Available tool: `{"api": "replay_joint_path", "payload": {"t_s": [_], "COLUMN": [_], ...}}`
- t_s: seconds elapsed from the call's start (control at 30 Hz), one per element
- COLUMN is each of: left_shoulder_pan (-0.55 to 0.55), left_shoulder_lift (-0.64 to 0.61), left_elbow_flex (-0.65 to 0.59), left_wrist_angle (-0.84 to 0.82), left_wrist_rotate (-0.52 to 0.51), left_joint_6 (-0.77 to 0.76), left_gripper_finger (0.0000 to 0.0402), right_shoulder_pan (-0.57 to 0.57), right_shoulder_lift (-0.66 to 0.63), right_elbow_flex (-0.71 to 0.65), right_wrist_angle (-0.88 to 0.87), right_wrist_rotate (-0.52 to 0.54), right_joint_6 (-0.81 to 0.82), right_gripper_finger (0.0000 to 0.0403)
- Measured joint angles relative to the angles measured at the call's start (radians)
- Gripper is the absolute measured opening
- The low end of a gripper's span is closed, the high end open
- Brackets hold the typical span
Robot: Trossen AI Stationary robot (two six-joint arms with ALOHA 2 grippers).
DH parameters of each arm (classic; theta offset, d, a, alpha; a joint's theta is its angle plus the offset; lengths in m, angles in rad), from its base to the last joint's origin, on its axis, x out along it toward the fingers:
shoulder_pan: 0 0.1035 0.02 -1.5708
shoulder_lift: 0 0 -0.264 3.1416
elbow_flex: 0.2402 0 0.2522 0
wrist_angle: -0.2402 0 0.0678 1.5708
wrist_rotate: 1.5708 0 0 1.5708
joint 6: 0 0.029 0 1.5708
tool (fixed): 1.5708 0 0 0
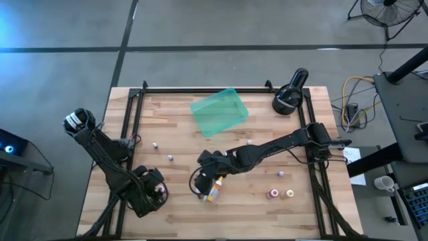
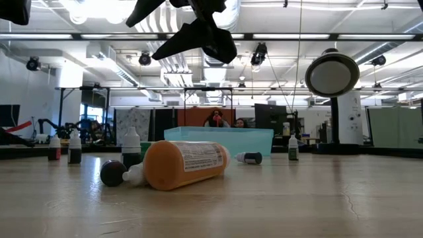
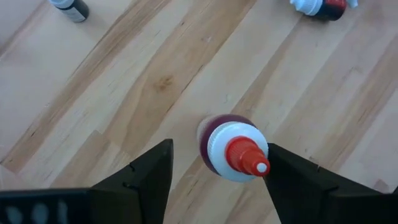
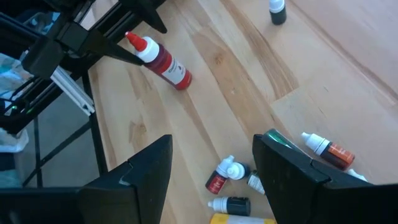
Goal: Pick & Place food coloring
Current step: Adjust the blue small food coloring bottle
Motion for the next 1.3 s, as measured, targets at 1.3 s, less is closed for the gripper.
{"api": "replay_joint_path", "payload": {"t_s": [1.3], "left_shoulder_pan": [-0.007], "left_shoulder_lift": [-0.001], "left_elbow_flex": [0.000], "left_wrist_angle": [0.134], "left_wrist_rotate": [0.071], "left_joint_6": [0.066], "left_gripper_finger": [0.0225], "right_shoulder_pan": [0.004], "right_shoulder_lift": [0.000], "right_elbow_flex": [0.000], "right_wrist_angle": [0.003], "right_wrist_rotate": [-0.128], "right_joint_6": [0.051], "right_gripper_finger": [0.0216]}}
